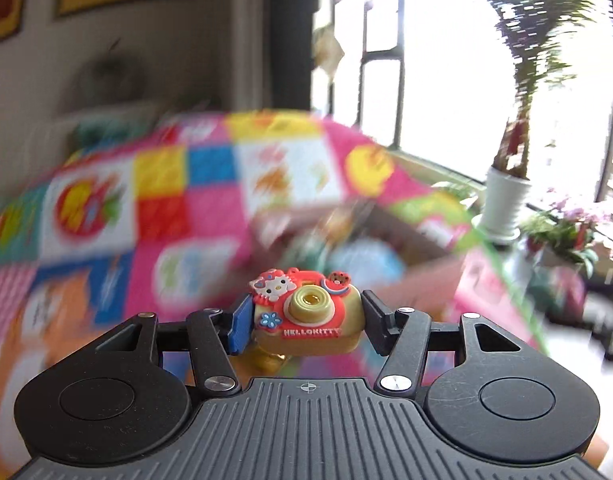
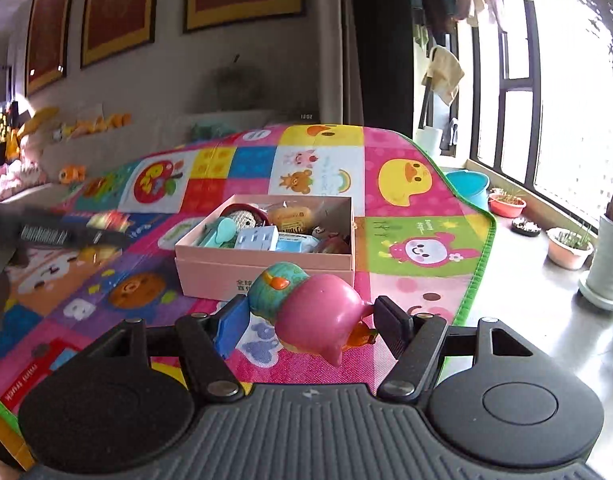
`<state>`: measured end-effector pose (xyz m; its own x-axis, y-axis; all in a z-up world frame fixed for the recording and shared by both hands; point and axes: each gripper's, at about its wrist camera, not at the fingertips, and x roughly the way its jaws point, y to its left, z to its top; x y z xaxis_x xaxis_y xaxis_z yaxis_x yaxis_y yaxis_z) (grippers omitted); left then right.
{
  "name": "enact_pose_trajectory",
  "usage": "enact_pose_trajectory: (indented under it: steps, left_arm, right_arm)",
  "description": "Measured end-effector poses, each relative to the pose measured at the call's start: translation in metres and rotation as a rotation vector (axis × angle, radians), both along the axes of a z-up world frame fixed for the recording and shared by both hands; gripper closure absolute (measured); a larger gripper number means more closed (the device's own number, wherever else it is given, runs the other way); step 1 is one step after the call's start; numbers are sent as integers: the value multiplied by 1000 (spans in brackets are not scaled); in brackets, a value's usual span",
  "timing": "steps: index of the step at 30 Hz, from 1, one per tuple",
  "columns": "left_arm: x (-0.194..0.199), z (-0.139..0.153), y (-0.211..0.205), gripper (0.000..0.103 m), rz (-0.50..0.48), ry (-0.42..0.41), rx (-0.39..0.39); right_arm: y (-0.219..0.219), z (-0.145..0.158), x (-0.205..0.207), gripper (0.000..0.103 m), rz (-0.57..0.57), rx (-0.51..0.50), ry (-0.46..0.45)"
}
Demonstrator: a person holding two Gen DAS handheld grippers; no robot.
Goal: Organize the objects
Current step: 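Carry the pig toy toward the box with the right tool while the left tool lifts the Hello Kitty toy, then lower the pig toy into the box, open right tool, while left carries Hello Kitty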
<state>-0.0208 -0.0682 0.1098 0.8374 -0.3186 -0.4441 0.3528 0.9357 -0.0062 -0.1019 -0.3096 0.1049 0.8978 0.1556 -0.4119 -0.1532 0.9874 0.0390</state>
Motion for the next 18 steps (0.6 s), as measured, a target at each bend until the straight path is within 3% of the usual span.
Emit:
enact_pose_trajectory:
  steps: [6,9,11,14,18]
  left_arm:
    - [77,34,-56,42,-128,-15,-116]
    - [109,17,-78,42,-152,118,-163]
    - [118,-4,-88,44,-162,174,-145]
    - [118,-24,-90,44,-153,190,-80]
    - [99,-27,-59,44,-124,188,-133]
  right_arm:
    - [-20,-15,2,34,-29,74,18]
    - [-30,-22,2,34,-54,84,39]
    - [-35,-27,2,34,-70,88,54]
    - [-40,-31,2,34,-87,96,70]
    - [-41,-34,8,34,-88,107,86]
